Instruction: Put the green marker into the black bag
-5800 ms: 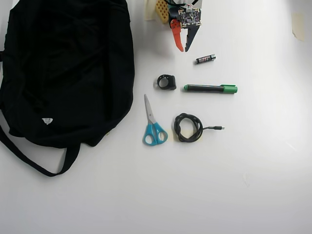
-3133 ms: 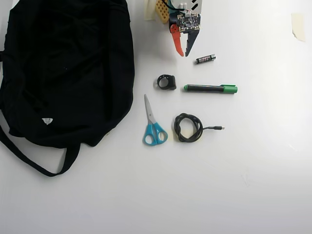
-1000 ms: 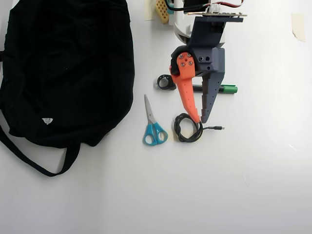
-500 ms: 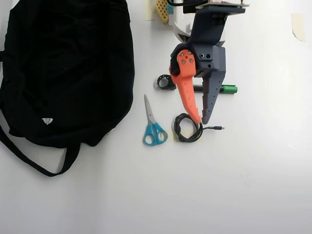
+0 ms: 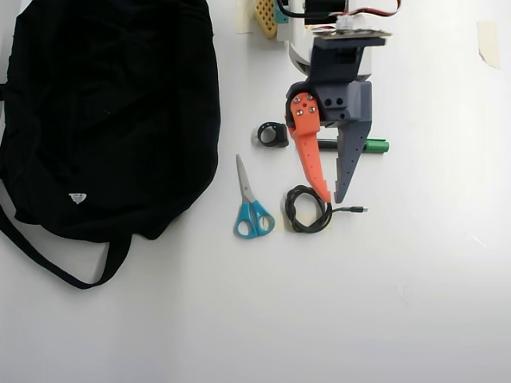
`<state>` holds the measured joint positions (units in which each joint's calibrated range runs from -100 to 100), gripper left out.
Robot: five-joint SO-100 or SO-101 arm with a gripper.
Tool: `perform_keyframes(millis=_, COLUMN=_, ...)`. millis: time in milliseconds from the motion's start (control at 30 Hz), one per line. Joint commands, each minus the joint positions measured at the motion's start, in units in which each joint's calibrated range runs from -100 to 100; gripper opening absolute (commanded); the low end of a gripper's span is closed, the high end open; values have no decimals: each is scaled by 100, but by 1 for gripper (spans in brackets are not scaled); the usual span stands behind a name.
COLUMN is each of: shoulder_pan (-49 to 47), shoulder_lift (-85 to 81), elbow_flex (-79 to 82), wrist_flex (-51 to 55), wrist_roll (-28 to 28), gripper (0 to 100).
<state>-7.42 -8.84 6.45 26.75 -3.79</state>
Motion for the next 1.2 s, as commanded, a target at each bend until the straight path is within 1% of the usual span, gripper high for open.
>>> perform_keyframes(millis=0, shoulder_pan=-51, shoulder_lift=-161, elbow_flex=-150, wrist_flex=701, wrist_roll=-214, gripper=2)
perform_keyframes(millis=67, shoulder_pan=-51, shoulder_lift=-161, elbow_flex=-150, wrist_flex=839, wrist_roll=-151, gripper=2)
perform_keyframes(millis=200, shoulder_pan=-133, shoulder_lift=-161, elbow_flex=-231, wrist_flex=1382, wrist_roll=326, gripper=2)
perform_keyframes(millis=267, shoulder_pan=-140, shoulder_lift=-161, elbow_flex=-402, wrist_flex=1787, wrist_roll=321, gripper=2)
perform_keyframes(millis=300, shoulder_pan=-140, shoulder_lift=-161, elbow_flex=-411, wrist_flex=1804, wrist_roll=321, gripper=2)
perform_keyframes(millis=567, shoulder_pan=-432, shoulder_lift=-161, elbow_flex=-887, wrist_flex=3656, wrist_roll=253, gripper=2)
perform_keyframes(millis=700, shoulder_pan=-499, shoulder_lift=-161, elbow_flex=-950, wrist_flex=4353, wrist_roll=-67, gripper=2)
perform_keyframes(millis=800, shoulder_pan=-432, shoulder_lift=-161, elbow_flex=-950, wrist_flex=4922, wrist_roll=-162, gripper=2)
perform_keyframes(millis=1067, shoulder_pan=-365, shoulder_lift=-145, elbow_flex=-1256, wrist_flex=5577, wrist_roll=-99, gripper=2)
perform_keyframes(millis=1167, shoulder_pan=-357, shoulder_lift=-145, elbow_flex=-1283, wrist_flex=5861, wrist_roll=6, gripper=2)
